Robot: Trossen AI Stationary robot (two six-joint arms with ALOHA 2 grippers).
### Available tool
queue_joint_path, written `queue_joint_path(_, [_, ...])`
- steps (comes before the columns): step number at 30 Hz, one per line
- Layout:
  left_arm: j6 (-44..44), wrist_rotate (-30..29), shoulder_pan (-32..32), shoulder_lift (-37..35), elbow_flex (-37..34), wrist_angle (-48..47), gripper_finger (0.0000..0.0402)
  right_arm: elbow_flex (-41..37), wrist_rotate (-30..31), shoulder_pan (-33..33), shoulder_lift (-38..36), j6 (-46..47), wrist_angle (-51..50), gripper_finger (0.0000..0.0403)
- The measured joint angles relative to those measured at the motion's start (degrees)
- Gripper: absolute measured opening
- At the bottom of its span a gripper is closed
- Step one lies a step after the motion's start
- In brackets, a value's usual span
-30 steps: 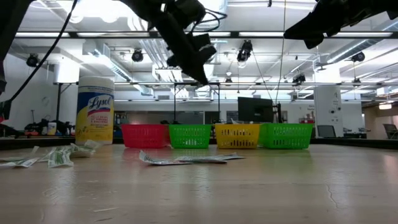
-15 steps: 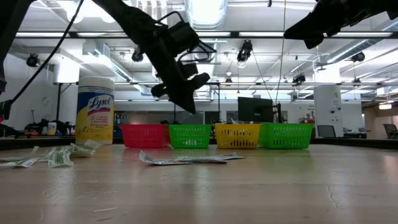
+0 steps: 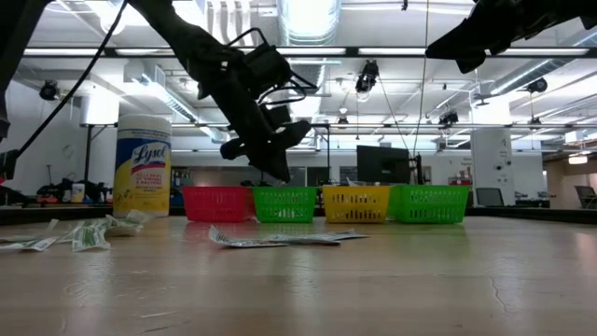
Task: Pick & Place First Aid Supplies
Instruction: Put the orange ointment pack into the left green bin
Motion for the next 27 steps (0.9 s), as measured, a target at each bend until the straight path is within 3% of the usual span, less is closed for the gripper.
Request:
queue_joint_path(15, [-0.14, -0.54, -0.11, 1.44, -1.77, 3.39, 0.0005, 0.01, 0.0, -0.01, 0.0, 0.01, -0.01, 0.0052])
queue_joint_path(27, [-0.45, 0.63, -0.13, 2.47, -1.78, 5.38, 0.0094, 0.0, 0.0, 0.0, 0.0, -0.06, -0.01, 0.0052])
